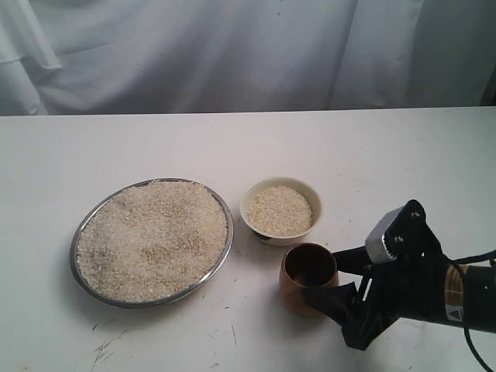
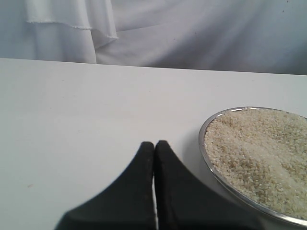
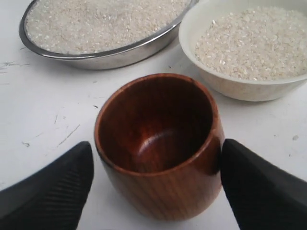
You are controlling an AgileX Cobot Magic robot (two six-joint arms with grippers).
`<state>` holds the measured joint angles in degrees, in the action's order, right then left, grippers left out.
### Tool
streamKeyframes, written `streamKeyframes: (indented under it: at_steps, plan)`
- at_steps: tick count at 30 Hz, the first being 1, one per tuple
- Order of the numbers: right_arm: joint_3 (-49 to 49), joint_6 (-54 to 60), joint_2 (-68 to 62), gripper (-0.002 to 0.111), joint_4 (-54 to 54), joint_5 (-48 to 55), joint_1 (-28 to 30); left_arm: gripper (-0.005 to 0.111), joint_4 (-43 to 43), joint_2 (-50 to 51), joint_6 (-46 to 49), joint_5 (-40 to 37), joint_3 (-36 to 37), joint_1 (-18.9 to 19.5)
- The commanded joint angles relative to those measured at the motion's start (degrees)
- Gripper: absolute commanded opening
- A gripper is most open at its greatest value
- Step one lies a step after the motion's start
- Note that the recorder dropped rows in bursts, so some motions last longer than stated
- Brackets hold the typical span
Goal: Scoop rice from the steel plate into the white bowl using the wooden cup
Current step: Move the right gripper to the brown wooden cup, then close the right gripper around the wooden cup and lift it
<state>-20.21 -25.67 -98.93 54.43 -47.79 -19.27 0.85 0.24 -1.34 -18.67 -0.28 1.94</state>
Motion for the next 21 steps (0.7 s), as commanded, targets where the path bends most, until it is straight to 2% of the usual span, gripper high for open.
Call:
streamKeyframes:
  at_steps: [1,5,12,21]
  plan:
    - [-2.6,-5.4,-0.3,0.068,5.3,3.9,-0.2,0.0,0.1,-0.2,0.0,0.4,0.3,0.1]
    - [-3.6,-5.6,-1.9,0.068,6.3,1.7,-0.2,0.0,0.1,-0.2,0.0,0.4,0.3,0.1]
    - [-5.6,-5.3,-3.8,0.068,6.3,6.3,-2.4,0.0,0.1,-0.2,0.0,0.4,0.3,0.1]
    - [-6.0,-5.7,-3.8,0.069,8.1,5.8,-2.4,0.0,0.1,-0.2,0.0,0.4,0.3,0.1]
